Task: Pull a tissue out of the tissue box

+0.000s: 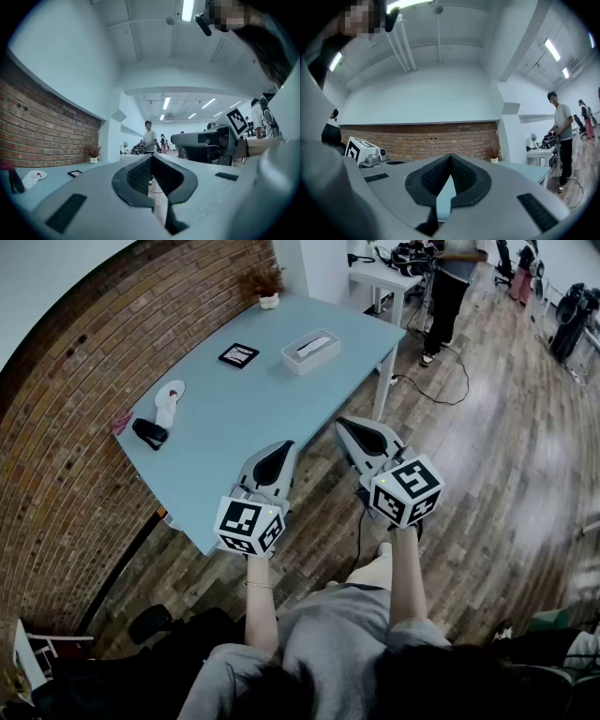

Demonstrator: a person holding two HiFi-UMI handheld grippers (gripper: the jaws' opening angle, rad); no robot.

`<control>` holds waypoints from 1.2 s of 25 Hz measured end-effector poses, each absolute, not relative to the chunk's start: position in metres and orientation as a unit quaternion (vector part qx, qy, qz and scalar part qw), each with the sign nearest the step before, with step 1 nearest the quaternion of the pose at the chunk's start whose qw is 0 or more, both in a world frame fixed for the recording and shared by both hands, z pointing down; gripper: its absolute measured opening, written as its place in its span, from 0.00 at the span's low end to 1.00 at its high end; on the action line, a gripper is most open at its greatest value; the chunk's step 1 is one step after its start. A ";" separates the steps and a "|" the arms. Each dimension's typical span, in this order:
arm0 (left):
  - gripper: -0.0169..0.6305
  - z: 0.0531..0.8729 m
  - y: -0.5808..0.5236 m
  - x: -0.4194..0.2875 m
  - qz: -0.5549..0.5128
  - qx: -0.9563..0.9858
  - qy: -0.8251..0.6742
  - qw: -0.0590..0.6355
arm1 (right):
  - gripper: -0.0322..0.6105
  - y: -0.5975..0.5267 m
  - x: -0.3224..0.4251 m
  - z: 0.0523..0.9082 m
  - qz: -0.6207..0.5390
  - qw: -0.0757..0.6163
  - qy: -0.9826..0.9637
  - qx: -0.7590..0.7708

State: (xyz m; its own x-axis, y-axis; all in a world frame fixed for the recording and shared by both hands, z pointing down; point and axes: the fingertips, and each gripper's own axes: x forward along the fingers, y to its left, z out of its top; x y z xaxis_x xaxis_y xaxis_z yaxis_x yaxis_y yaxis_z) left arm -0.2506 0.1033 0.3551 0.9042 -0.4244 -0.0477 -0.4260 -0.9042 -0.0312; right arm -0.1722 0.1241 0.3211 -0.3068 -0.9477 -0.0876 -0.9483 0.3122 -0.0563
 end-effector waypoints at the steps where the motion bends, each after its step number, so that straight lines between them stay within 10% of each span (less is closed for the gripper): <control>1: 0.03 0.355 0.103 -0.250 0.020 -0.976 0.217 0.019 | 0.05 0.124 -0.173 0.322 0.002 0.051 0.809 -0.586; 30: 0.03 0.347 0.059 -0.181 0.039 -0.986 0.164 -0.011 | 0.05 0.072 -0.114 0.314 -0.006 0.039 0.784 -0.619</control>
State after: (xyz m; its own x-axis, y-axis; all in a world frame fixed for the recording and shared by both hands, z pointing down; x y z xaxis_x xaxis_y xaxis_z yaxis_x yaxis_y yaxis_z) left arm -0.1808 0.0589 0.3471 0.9434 -0.3235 -0.0734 -0.3218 -0.9462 0.0342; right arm -0.1144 0.0718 0.3137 -0.2300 -0.9717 -0.0537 -0.9707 0.2330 -0.0586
